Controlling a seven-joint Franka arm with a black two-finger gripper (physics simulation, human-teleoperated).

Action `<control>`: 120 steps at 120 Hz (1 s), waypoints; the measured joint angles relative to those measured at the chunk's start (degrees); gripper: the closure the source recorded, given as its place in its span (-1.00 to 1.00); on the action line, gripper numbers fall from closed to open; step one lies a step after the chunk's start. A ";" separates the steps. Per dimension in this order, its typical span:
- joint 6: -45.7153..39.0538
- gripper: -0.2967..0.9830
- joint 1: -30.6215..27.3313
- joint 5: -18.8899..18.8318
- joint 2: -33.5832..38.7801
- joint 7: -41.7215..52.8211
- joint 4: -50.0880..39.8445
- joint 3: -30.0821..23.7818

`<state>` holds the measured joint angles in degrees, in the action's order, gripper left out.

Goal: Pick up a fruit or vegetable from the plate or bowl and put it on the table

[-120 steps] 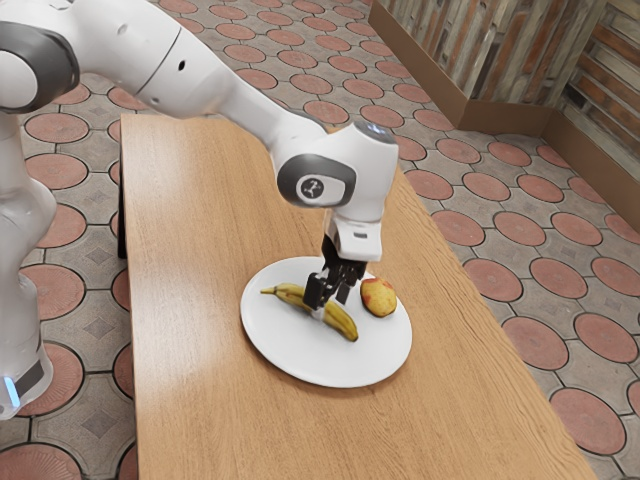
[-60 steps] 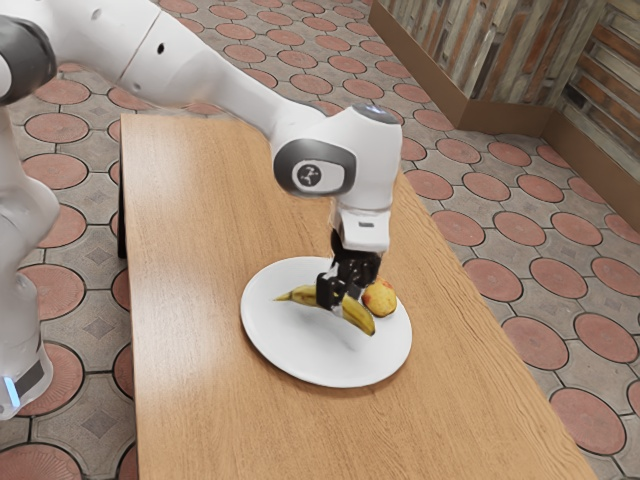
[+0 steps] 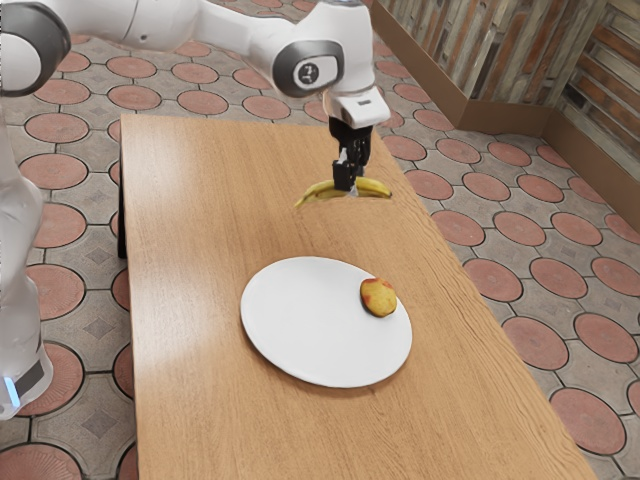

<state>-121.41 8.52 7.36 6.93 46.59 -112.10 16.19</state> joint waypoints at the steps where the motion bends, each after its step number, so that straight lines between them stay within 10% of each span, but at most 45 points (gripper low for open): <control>1: 0.00 0.27 -0.19 0.00 0.00 0.01 -0.01 0.01; 14: 0.00 0.27 -1.52 -0.02 0.06 0.07 -0.05 0.06; 40: 0.24 -0.36 -1.77 0.80 0.39 0.20 -0.39 0.41; 60: -0.41 -0.48 -1.33 10.21 1.38 -4.23 0.90 0.20; 94: 17.78 -0.53 14.55 -0.97 -4.88 -58.37 24.10 -0.20; 120: 30.38 -0.53 24.50 -1.50 -4.76 -98.84 24.96 0.98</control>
<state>-91.03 33.02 5.86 2.17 -52.25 -87.14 17.17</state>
